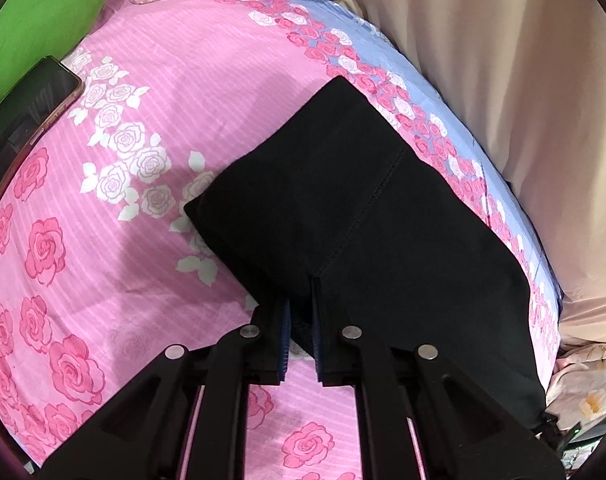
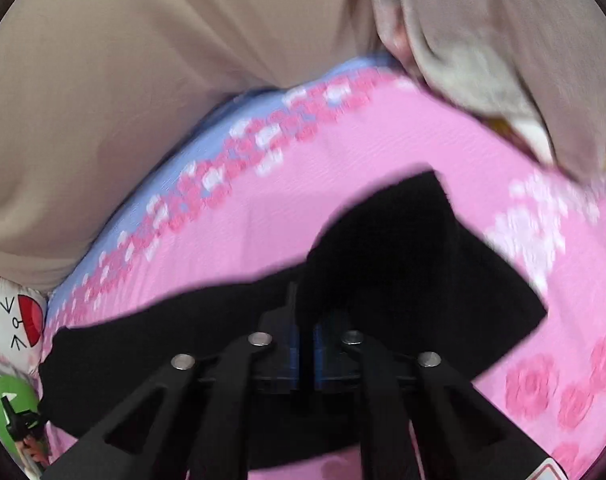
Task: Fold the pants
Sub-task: 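Lift the gripped pants edge with both tools and fold it over the pants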
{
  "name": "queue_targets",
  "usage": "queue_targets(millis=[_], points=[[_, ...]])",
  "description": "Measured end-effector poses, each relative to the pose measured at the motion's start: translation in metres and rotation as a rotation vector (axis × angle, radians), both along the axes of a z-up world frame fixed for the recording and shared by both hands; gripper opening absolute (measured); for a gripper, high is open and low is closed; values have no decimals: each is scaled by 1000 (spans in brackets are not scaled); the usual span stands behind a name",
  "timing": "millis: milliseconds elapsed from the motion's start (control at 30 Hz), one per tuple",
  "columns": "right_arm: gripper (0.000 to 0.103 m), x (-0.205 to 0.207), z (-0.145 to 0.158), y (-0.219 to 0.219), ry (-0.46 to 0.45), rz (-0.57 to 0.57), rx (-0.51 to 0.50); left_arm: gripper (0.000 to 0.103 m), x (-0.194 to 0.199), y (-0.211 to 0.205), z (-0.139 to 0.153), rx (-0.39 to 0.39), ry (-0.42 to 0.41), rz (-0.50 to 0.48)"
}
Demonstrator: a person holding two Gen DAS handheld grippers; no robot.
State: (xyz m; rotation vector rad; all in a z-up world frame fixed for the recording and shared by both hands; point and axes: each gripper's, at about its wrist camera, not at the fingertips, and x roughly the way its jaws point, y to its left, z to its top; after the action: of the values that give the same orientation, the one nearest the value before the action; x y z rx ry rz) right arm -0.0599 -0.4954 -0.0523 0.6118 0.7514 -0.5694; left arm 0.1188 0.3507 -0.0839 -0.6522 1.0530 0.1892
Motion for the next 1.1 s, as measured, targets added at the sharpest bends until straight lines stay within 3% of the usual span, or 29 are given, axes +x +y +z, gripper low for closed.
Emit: queue_targets(millis=[67,133,200,333,367,500,633,667,700,767,833,867,900,967,1100], points=[[4,-6,50,12,-174,54,-57,9,1,-1,0,6,4,-5],[3,-23,80,21,-261,100,-101,9,0,-2,-1,18,4,-11],[4,-37,73,18,-205,88,-135,10,-1,-4,-3,27,-1,-17],[5,-48,-21,-15,61,48,37,11,0,-10,-4,71,-7,-34],[6,-50,-29,-15,58,47,50,12,1,-12,-3,84,-4,-38],[24,-55,-19,-3,35,40,1,13,1,-15,0,112,-4,-49],[30,-67,-15,-11,-6,-7,23,13,-1,-12,-3,92,-16,-45],[28,-73,-15,-16,-25,-16,28,13,-1,-13,-3,97,-16,-48],[10,-72,-15,-18,-28,-27,28,13,0,-13,-3,106,-14,-49],[5,-71,-9,-22,-25,-42,14,13,1,-16,-1,118,-10,-54],[5,-74,0,-17,-48,-43,-30,19,-3,-16,3,121,-20,-59],[5,-74,1,-16,-37,-42,-43,28,-6,-16,5,122,-29,-58],[9,-75,-2,-16,-13,-46,-48,48,-12,-14,7,128,-40,-42],[20,-81,-10,-13,67,-81,-61,65,-25,-5,13,124,-81,8],[51,-109,-13,-4,27,-151,-37,71,-54,27,11,-33,-158,126]])
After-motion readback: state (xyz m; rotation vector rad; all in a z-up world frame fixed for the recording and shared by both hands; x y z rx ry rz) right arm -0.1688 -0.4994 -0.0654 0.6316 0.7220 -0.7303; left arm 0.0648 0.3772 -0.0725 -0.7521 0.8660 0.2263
